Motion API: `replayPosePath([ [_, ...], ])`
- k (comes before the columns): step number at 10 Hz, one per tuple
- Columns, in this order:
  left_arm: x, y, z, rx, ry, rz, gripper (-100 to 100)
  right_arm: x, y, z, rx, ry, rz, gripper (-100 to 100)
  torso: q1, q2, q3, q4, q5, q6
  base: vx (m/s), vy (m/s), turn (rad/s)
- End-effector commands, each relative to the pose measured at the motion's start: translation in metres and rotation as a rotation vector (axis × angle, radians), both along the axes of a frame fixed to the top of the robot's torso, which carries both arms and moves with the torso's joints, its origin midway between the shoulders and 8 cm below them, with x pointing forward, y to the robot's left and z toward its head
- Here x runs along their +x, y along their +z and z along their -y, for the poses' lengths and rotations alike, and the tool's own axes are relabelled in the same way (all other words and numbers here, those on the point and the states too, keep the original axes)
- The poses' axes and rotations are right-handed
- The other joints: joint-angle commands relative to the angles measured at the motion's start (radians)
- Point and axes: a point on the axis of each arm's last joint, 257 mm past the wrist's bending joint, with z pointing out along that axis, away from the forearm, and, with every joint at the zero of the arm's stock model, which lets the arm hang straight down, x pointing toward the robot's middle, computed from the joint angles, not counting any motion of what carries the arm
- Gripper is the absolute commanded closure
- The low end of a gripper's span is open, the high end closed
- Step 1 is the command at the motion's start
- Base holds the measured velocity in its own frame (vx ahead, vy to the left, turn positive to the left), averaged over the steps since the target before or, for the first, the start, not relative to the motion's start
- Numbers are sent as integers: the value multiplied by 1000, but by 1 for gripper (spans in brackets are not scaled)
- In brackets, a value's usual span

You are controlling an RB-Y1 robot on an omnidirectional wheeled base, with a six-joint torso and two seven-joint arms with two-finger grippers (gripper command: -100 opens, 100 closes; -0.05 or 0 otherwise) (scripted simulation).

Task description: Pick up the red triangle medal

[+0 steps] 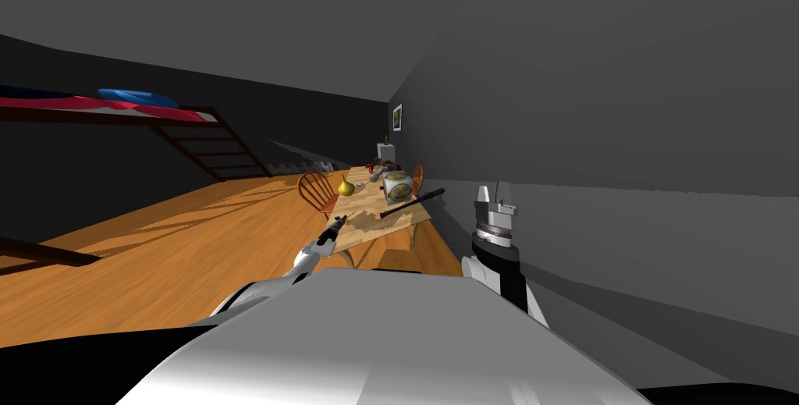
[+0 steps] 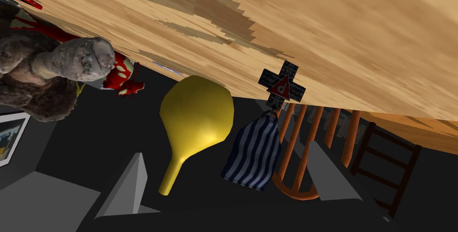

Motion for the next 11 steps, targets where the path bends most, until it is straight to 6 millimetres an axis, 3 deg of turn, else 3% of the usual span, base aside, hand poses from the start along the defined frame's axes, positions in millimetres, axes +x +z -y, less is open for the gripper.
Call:
replayPosePath([
  [1, -2, -4, -5, 2, 7, -14, -100, 0, 0, 0, 0, 0, 0, 0, 0, 0, 0, 0, 0, 0, 39, -1, -4],
  [5, -12, -12, -27, 18, 41, -68, -100, 0, 0, 0, 0, 0, 0, 0, 0, 1, 1, 0, 0, 0, 34, -3, -11],
  [6, -9, -10, -22, 15, 32, -55, -100, 0, 0, 0, 0, 0, 0, 0, 0, 0, 0, 0, 0, 0, 32, -1, -1],
  [7, -10, -10, -23, 15, 34, -57, 0, 0, 0, 0, 0, 0, 0, 0, 0, 1, 0, 0, 0, 0, 5, 0, 0],
  [8, -23, -12, -34, 17, 33, -54, -100, 0, 0, 0, 0, 0, 0, 0, 0, 2, 1, 0, 0, 0, 62, -19, 19],
  [11, -36, -14, -44, 18, 30, -53, -100, 0, 0, 0, 0, 0, 0, 0, -3, -2, -1, 0, -1, 0, 96, -46, 12],
])
